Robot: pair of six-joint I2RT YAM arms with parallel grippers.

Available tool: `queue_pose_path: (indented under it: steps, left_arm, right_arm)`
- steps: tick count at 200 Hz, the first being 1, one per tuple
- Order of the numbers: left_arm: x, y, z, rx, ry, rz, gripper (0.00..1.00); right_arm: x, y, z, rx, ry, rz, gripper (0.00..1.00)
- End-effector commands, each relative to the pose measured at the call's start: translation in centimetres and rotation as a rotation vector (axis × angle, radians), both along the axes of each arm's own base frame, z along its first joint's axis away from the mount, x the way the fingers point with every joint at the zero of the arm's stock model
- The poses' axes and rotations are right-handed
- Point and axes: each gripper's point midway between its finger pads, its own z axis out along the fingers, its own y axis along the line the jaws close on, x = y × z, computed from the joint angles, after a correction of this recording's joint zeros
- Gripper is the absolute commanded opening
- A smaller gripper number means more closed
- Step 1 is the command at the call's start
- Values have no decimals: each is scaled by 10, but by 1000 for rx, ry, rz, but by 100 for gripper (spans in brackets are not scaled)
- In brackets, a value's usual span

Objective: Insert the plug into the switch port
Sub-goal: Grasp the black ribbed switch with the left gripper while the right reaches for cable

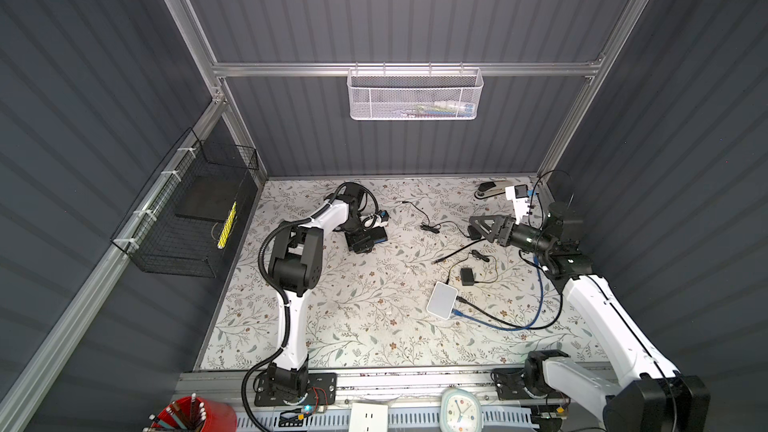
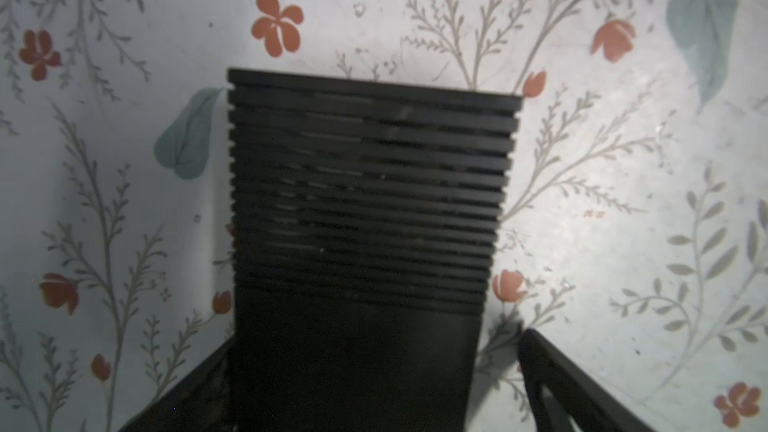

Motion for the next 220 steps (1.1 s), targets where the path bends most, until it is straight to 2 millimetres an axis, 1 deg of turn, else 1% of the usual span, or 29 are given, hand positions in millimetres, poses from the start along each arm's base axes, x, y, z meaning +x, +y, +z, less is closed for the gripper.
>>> queue_pose_path:
  steps: [1,9,31,42,52,62,64,68,85,101,114,130,134,137,151,165,169,175,184,186,187,188,192,194,196,199,205,207,220]
  left_arm:
    - [-3,6,-26,11,42,52,97]
    - [-1,4,-23,-5,43,75,91]
    - [-5,-4,-7,-71,85,216,62]
    - [-13,-8,0,-98,87,308,55]
    - [-22,-13,11,-116,45,392,56]
    - [-38,-19,21,-110,16,451,57]
    - [-46,-18,17,-102,28,471,57]
    - [-54,-19,19,-103,25,511,58]
    - [-85,-36,29,-151,38,689,59]
    - [-120,-47,25,-138,26,828,59]
    - [-151,-54,15,-141,-3,878,58]
    - [-173,-51,7,-171,-19,971,58]
    - [-177,-49,4,-170,-17,984,58]
    - [-181,-48,1,-167,-15,993,58]
    - [-189,-39,-6,-132,-24,1005,61]
    - [-195,-38,-11,-125,-7,1005,70]
    - [-196,-39,-12,-127,3,1002,73]
    - [-199,-40,-14,-134,17,1002,78]
    - [-201,-42,-12,-149,30,1001,85]
    - [-202,-42,-10,-154,32,1003,88]
    - [-202,-43,-9,-158,34,1003,89]
    - [-202,-43,-9,-161,36,1003,89]
    - [-202,-45,-5,-177,41,1001,91]
    - [-202,-46,-2,-186,44,995,93]
    - [-202,-47,1,-195,43,993,94]
    - [-201,-47,6,-205,38,993,96]
    - [-199,-48,20,-239,26,993,99]
    - [-198,-48,25,-251,16,991,100]
    - [-194,-46,60,-344,-36,975,100]
  right_arm:
    - [-8,4,9,18,-4,27,70]
    - [-10,4,8,16,-2,27,70]
    - [-15,2,9,0,-7,20,70]
    - [-16,0,8,-12,-12,11,70]
    - [-17,-1,9,-22,-21,6,70]
    - [-17,-3,9,-37,-25,-1,70]
    - [-17,-3,8,-39,-24,-2,70]
    - [-17,-3,7,-44,-24,-4,70]
    - [-16,-5,0,-68,-18,-10,70]
    - [-13,-9,-16,-115,7,-29,70]
    - [-9,-11,-36,-183,27,-34,70]
    - [-1,-9,-60,-302,21,-12,69]
    - [2,-7,-63,-339,1,-3,69]
    - [7,-5,-71,-366,10,12,69]
    - [27,10,-89,-476,-26,74,70]
    - [56,29,-108,-555,-22,132,70]
    - [67,35,-105,-571,-31,141,70]
    - [81,42,-120,-612,7,156,70]
    - [104,52,-131,-667,42,154,69]
    - [110,55,-132,-675,44,150,69]
    - [110,55,-142,-685,68,156,68]
    - [114,56,-141,-687,64,150,69]
    - [119,58,-151,-710,101,148,68]
    - [124,59,-154,-716,110,143,69]
    - [130,60,-150,-719,104,131,68]
    - [135,63,-156,-718,124,127,68]
    - [150,60,-163,-752,153,82,67]
    - [152,59,-169,-761,170,78,66]
    - [172,57,-181,-788,224,29,63]
